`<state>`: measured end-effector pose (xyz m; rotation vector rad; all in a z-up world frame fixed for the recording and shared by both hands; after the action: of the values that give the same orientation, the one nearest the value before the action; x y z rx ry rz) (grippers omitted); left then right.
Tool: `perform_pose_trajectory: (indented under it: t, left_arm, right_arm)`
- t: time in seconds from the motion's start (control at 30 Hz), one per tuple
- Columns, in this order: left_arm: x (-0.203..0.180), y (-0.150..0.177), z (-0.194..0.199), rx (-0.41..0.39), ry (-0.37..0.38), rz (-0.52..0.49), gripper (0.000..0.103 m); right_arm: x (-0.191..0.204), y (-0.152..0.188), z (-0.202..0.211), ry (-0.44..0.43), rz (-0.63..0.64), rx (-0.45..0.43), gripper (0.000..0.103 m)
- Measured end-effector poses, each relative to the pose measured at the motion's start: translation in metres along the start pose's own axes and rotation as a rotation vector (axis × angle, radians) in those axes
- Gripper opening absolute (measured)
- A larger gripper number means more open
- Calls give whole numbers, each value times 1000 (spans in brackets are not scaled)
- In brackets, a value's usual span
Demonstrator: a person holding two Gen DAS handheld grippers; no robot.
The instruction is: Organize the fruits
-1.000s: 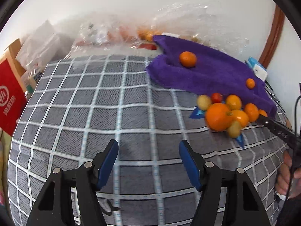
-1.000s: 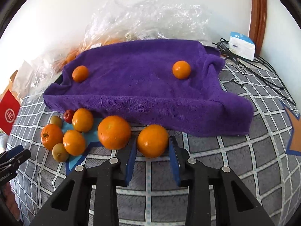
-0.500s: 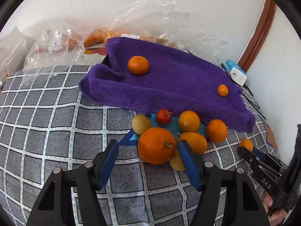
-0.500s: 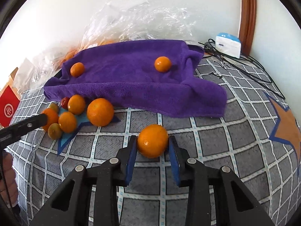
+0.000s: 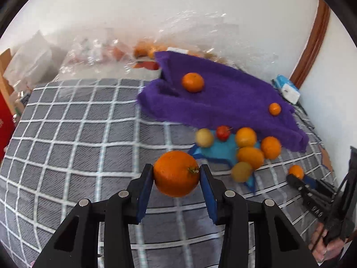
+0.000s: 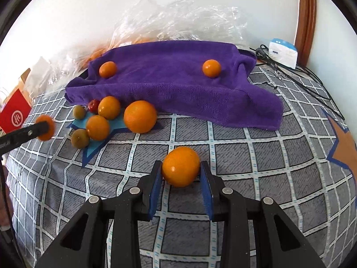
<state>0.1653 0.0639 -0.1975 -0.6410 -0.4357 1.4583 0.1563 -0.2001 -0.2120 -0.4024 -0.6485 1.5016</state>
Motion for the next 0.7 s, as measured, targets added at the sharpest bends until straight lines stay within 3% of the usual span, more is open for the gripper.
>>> perform_pose_trajectory:
  t: [0.2, 0.37, 0.47, 0.7]
  left_arm:
    - [16, 14, -5, -23, 30, 82, 43]
    - [6, 16, -12, -28, -20, 28, 55]
    - [4, 18, -13, -38, -51, 13, 55]
    - [7, 17, -10, -38, -38, 13, 60]
  right_arm:
    - [7, -2, -4, 39, 25, -24, 36]
    - [8, -7, -7, 58, 18, -25, 36]
    - [10, -6, -8, 69, 34, -26, 36]
    - [10, -6, -7, 83, 31, -21, 37]
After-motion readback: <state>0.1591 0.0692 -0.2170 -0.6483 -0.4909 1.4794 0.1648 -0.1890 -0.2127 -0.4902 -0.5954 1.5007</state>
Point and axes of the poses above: each gripper's, at about its wrist camera, not at the fingertips, and z roughly against the way its jaws point, x to its left, y to its underside, the point moved 3 cm from there along -z, roughly the way its jaws point, and after that the axes turned 5 degrees about -z, right-handed, at the moved point
